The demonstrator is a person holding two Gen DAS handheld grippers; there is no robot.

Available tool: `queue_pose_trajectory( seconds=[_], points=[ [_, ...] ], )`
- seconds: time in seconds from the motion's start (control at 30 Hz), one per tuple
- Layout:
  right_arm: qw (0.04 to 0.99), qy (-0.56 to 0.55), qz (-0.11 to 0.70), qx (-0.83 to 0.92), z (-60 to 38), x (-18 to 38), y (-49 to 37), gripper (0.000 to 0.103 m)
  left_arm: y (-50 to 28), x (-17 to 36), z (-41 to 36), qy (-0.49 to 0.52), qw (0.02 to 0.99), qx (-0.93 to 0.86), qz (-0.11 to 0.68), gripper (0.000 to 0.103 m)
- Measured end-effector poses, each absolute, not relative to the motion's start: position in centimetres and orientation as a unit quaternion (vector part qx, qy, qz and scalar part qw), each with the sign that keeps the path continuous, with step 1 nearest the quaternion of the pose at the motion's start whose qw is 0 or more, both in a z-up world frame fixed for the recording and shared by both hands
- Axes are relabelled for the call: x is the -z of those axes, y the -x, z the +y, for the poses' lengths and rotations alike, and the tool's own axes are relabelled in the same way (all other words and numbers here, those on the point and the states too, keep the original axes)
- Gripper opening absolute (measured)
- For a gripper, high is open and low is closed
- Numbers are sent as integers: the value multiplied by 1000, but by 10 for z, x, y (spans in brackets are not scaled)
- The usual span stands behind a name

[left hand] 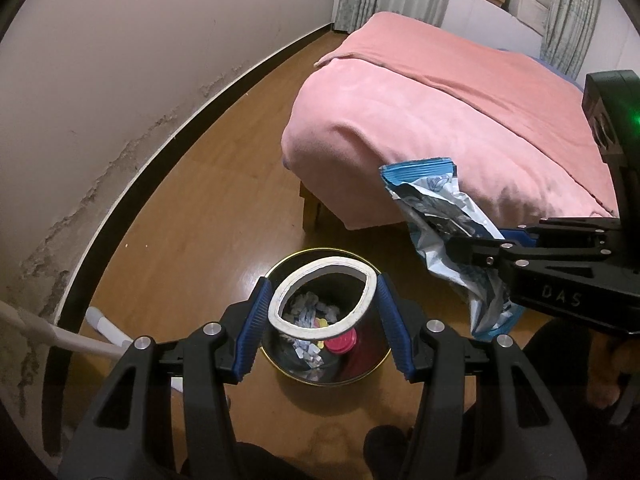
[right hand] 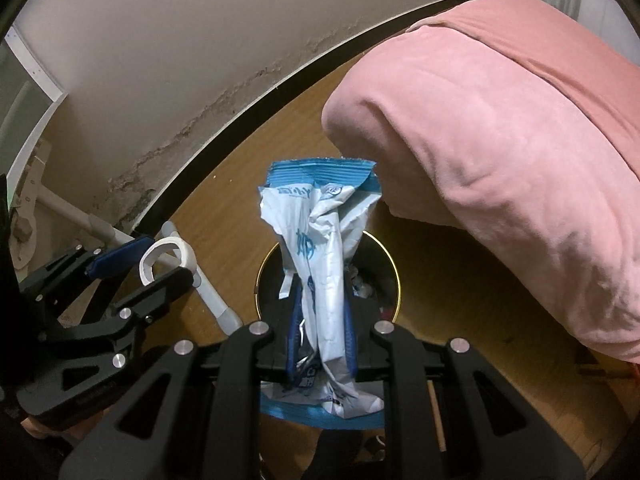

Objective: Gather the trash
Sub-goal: 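Carry both items over the black bin and open both tools to drop them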

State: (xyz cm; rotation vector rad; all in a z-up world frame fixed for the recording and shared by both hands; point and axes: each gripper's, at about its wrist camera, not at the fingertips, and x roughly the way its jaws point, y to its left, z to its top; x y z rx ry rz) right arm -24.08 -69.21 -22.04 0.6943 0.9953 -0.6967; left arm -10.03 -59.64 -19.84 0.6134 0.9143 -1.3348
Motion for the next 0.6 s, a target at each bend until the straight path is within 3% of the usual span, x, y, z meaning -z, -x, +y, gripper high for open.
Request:
queue_pose_trajectory(
  seconds=[0.2, 0.27, 0.33, 0.6],
  points=[
    [766, -323, 457, 316, -696, 221, 237, 23, 98, 204, -601, -267, 644, 590, 407, 53],
    [766, -323, 457, 317, -695, 220, 236, 29, 98, 205, -602, -269, 643, 590, 408, 56],
    [767, -324, 454, 317, -697, 220, 235, 43, 98, 205, -603, -271, 642, 590, 408, 66],
    [771, -324, 448, 317, -700, 214, 233, 44, 96, 204, -599, -272, 644, 589, 405, 70]
  ],
)
